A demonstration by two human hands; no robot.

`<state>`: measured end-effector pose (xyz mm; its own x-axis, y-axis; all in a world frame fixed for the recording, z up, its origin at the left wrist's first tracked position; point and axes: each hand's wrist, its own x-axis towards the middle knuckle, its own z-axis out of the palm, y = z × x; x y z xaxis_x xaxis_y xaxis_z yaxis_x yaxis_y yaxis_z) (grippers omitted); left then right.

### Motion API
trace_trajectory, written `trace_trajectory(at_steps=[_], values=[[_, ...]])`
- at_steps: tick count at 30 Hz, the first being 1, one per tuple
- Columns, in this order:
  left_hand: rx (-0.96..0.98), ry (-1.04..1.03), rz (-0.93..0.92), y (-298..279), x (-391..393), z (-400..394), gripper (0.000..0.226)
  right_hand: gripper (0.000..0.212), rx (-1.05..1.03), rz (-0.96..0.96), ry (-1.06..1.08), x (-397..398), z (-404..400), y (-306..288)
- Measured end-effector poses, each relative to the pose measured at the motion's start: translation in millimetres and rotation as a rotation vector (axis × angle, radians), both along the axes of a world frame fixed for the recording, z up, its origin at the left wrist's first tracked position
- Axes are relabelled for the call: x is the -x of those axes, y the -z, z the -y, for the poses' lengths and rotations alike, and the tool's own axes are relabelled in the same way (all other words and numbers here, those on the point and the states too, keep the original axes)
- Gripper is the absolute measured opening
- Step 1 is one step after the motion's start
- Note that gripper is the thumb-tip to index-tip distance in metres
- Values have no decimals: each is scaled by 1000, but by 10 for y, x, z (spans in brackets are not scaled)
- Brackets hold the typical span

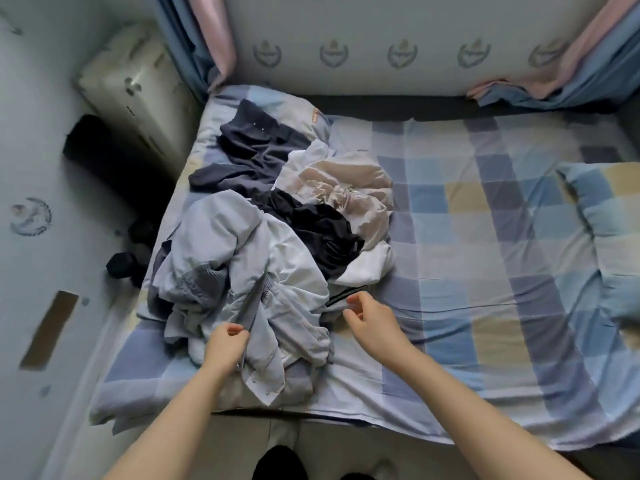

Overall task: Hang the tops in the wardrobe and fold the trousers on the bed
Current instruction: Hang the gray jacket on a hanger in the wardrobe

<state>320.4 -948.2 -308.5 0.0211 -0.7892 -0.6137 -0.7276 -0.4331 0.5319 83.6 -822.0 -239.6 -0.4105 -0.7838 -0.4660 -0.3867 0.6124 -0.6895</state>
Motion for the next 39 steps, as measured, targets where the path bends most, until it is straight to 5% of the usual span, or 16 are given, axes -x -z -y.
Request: trace_trajectory(at_steps=[9,15,20,26,29,33,39], values=[[31,-58,136,722,-473,1704,60,33,-148,108,56,-582,1672,1089],[-93,-137,67,1333,-645,2259,115,30,-218,404,296,-1028,2447,1825],[34,-19,171,1644,-865,2365,33,13,-207,439,417,-1317,2698,2092],[3,-474,-472,1311,-1059,2360,16,15,-175,550,583,-1431,2807,1786],[30,-565,-679,822,-1028,2383,30,17,-113,574,683,-1419,2770,1441],[245,-385,-721,10,-879,2393,15,9,67,559,665,-1395,2593,797],[376,-25,-864,-1423,-477,2117,9,16,316,259,546,-1078,2052,-359]])
